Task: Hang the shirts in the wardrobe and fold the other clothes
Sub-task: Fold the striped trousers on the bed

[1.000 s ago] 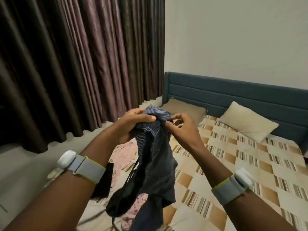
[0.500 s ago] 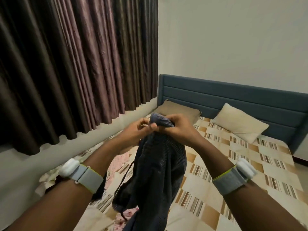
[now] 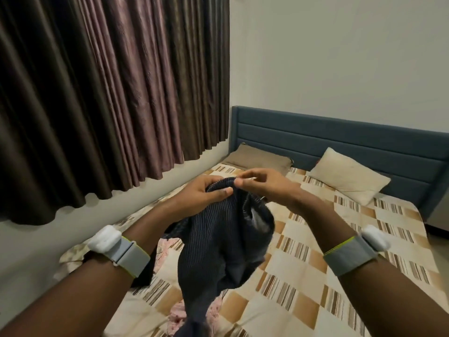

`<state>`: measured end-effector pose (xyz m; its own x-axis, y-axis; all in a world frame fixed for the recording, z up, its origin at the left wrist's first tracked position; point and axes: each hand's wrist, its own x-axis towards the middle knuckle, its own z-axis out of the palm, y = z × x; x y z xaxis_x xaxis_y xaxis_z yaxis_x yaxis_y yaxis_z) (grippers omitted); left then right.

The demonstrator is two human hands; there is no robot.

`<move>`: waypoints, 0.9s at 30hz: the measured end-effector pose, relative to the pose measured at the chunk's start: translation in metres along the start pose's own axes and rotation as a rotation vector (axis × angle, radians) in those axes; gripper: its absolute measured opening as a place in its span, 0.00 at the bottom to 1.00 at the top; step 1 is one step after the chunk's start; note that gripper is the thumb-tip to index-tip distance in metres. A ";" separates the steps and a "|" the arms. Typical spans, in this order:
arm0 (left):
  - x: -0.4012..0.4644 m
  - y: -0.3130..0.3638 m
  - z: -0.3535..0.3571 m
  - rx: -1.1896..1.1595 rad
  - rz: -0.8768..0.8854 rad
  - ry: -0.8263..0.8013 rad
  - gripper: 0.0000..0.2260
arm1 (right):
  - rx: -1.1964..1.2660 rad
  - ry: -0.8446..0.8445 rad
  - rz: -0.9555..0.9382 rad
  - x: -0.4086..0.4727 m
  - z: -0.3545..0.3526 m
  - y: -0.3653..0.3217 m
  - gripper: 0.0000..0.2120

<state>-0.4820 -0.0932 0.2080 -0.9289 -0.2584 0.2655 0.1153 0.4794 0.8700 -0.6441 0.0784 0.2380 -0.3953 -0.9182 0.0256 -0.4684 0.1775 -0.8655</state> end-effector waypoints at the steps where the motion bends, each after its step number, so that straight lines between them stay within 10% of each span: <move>1: 0.002 0.002 -0.001 0.015 0.017 0.001 0.25 | -0.051 -0.015 -0.002 0.002 0.005 -0.001 0.25; 7: -0.008 0.007 -0.022 0.024 -0.005 0.012 0.06 | -0.136 -0.062 -0.085 0.009 0.031 0.005 0.06; 15: -0.054 -0.025 -0.081 0.558 -0.275 -0.114 0.09 | -0.143 0.253 -0.078 0.033 0.032 -0.014 0.14; 27: -0.097 0.007 -0.149 0.780 -0.228 0.500 0.12 | -0.861 -0.090 0.097 0.059 -0.002 -0.011 0.13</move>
<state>-0.3383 -0.1898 0.2500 -0.6212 -0.6566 0.4278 -0.4852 0.7509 0.4481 -0.6638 0.0231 0.2505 -0.4179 -0.9030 -0.0998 -0.8846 0.4295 -0.1819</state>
